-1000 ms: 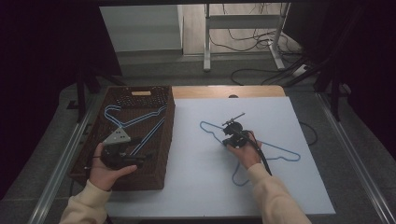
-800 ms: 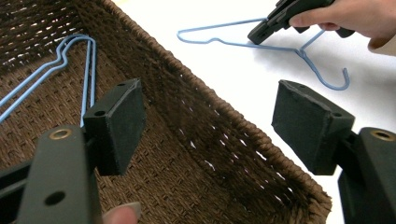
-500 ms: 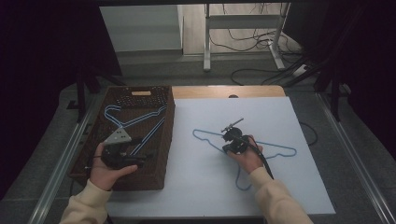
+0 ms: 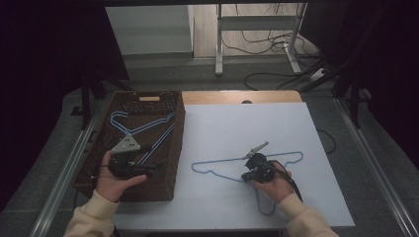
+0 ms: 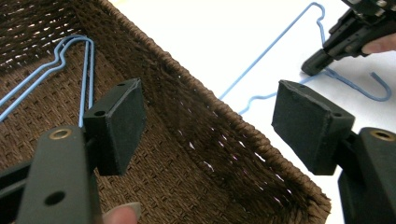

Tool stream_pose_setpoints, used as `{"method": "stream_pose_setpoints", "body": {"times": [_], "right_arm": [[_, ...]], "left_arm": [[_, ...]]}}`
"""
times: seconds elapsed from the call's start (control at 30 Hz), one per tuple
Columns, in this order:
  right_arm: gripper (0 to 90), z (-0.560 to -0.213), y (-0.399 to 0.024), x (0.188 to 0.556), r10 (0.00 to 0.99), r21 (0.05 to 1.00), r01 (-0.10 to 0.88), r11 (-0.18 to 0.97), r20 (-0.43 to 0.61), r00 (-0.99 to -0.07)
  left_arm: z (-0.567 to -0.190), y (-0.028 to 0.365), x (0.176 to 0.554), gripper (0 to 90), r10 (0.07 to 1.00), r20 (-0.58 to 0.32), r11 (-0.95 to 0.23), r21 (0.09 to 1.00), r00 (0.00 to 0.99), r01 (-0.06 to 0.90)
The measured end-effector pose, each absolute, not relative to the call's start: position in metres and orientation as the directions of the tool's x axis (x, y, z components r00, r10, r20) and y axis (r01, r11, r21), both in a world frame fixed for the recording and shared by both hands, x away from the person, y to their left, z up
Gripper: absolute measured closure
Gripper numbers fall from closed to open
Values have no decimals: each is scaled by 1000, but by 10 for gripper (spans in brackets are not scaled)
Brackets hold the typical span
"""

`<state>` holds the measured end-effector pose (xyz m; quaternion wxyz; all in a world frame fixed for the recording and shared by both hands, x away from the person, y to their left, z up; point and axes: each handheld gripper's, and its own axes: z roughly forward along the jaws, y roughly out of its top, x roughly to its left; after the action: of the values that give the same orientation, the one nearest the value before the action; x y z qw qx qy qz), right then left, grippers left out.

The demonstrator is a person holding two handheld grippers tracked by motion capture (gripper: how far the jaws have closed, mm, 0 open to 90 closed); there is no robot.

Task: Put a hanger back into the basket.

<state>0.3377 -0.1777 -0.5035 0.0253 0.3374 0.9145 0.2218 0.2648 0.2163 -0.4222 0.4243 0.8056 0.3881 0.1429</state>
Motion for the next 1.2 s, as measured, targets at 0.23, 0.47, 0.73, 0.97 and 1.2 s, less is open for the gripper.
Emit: {"method": "stream_pose_setpoints", "body": {"times": [0.23, 0.47, 0.73, 0.97, 1.2], "right_arm": [[895, -497, -186, 323, 631, 443, 605, 662, 107, -768], [896, -494, -192, 285, 583, 393, 583, 711, 134, -802], [897, -498, -216, 282, 652, 356, 637, 684, 94, -753], [897, -496, -240, 310, 709, 360, 679, 640, 64, -703], [895, -492, -258, 321, 726, 376, 680, 629, 27, -687]], "left_arm": [[-424, 215, 265, 254, 746, -101, -341, 792, 658, 507], [-424, 217, 265, 254, 748, -100, -340, 791, 656, 509], [-423, 214, 265, 254, 743, -97, -345, 793, 663, 502], [-423, 214, 265, 254, 742, -97, -346, 792, 663, 503], [-423, 214, 265, 254, 742, -95, -350, 790, 664, 504]]}}
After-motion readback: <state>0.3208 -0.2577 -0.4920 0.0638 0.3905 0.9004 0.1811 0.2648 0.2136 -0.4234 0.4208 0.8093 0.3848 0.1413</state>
